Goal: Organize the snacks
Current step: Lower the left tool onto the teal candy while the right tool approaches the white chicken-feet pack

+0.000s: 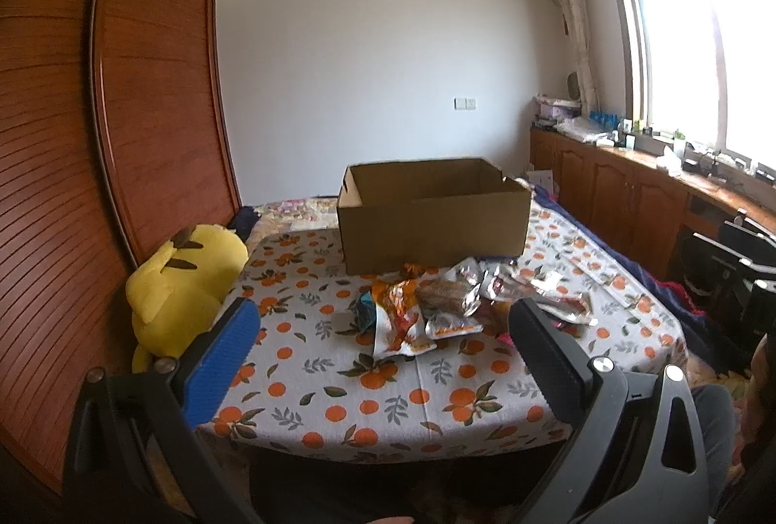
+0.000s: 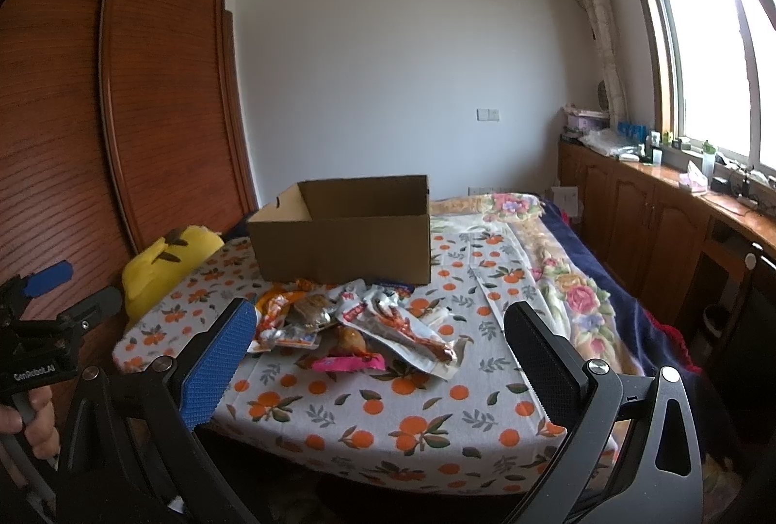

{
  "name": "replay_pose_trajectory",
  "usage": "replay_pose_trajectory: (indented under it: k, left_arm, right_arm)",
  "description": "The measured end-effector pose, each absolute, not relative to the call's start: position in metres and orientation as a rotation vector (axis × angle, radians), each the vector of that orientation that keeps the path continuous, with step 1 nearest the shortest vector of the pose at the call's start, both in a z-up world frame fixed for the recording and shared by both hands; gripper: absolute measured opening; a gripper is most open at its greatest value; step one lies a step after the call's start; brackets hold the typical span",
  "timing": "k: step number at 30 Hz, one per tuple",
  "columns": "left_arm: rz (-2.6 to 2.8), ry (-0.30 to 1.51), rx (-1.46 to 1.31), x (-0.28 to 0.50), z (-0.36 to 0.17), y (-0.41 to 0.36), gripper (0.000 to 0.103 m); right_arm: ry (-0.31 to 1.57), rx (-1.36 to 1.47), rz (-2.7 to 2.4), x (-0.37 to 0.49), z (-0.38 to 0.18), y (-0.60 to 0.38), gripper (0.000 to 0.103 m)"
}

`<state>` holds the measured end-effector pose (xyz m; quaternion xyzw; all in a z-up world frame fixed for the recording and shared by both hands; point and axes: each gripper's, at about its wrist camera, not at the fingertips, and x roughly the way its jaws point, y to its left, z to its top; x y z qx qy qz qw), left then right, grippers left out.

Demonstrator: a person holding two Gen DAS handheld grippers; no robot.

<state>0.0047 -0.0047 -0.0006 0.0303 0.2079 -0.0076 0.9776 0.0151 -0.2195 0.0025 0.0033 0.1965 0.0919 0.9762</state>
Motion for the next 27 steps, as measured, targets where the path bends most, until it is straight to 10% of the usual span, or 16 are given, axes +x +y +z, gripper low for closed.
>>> replay_pose_trajectory:
  k: [27]
  left_arm:
    - [-0.122, 0.681, -0.015, 0.154, -0.075, 0.005, 0.101]
  right_arm:
    - [0.668, -0.132, 0.424, 0.174, -0.076, -0.219, 0.102]
